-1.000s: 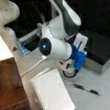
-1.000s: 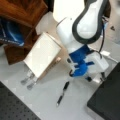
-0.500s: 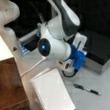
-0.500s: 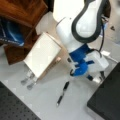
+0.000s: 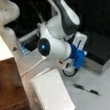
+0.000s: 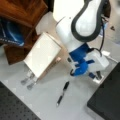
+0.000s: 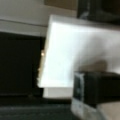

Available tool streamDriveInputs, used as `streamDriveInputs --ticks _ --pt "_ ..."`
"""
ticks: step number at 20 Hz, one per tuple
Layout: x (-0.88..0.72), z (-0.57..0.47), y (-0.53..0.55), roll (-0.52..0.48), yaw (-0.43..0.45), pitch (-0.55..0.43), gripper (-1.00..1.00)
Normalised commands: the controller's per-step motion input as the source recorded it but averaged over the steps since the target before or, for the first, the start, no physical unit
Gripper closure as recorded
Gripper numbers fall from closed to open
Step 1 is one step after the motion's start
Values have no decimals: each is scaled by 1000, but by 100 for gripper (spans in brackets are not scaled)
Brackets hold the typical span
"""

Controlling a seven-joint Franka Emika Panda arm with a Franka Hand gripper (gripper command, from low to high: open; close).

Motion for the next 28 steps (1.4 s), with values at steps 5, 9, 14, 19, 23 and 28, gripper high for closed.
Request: streamDriveInputs --ticks 5,9,14,19,23,28 --pt "-223 -193 212 97 -155 -68 100" --pt "-220 -179 227 93 -152 -47 100" --pt "-179 -107 241 80 -168 -28 100" --pt "-133 62 253 93 -155 -25 100" --pt "-159 175 304 177 -55 -57 100" --pt "-179 252 398 174 -6 -91 100"
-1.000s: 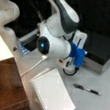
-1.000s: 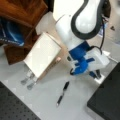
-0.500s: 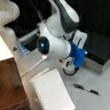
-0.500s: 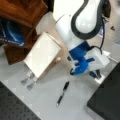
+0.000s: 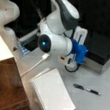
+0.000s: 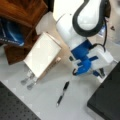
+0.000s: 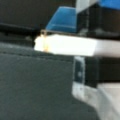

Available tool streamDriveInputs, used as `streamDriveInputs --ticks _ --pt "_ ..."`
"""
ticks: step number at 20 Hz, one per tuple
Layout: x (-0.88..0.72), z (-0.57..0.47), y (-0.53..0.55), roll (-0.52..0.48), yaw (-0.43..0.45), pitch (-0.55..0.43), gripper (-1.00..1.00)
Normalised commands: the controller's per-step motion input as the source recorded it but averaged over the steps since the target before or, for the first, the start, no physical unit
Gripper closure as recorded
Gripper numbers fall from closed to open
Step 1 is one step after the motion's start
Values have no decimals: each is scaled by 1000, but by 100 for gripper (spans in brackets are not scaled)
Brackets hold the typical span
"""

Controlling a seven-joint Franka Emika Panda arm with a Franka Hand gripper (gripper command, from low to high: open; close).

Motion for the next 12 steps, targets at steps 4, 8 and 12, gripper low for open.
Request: streamDriveInputs --ticks 4,8,12 --pt "-171 280 475 202 31 -116 100" --pt "-196 266 424 185 48 -86 100" --pt "-223 297 361 204 71 -42 100"
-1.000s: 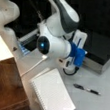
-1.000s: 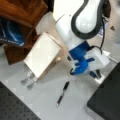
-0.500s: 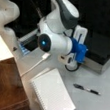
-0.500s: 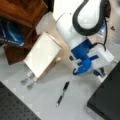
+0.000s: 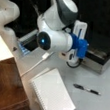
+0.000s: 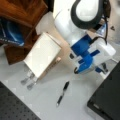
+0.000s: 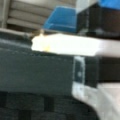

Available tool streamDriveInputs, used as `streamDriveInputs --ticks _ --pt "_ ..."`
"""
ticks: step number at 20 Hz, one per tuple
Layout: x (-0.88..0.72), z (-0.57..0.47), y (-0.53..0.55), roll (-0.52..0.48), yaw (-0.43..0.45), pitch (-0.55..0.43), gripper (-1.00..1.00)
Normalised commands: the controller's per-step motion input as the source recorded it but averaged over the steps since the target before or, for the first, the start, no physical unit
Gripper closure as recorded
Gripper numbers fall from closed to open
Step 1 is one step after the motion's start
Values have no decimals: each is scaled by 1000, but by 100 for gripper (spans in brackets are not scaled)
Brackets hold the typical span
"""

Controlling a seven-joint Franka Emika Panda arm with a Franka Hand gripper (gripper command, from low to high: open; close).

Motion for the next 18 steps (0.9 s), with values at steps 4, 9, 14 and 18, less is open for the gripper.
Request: streamDriveInputs --ticks 4,9,14,18 --pt "-170 252 320 199 43 -8 100" --pt "-111 236 282 188 -3 43 100" --pt "-11 254 299 179 -59 76 100" --pt "38 320 329 183 -55 97 100"
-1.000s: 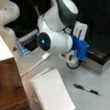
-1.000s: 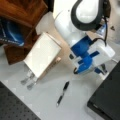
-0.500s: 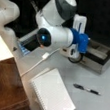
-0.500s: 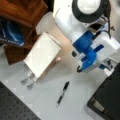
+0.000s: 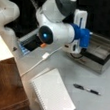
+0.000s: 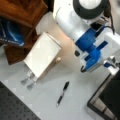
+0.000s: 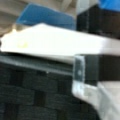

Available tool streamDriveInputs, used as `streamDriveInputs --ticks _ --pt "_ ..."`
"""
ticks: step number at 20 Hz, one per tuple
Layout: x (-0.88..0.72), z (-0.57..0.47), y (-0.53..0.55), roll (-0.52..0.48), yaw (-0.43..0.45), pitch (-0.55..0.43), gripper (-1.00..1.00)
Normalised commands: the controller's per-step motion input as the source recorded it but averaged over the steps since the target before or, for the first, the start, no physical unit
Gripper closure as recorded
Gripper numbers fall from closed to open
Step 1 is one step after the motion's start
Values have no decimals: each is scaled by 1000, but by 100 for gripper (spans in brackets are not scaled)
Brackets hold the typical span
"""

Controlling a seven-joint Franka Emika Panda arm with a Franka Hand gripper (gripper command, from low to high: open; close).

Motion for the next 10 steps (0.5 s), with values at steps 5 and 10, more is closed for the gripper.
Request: streamDriveInputs --ticks 5,10 --pt "44 350 342 119 -48 106 100" --pt "118 260 275 37 -100 98 100"
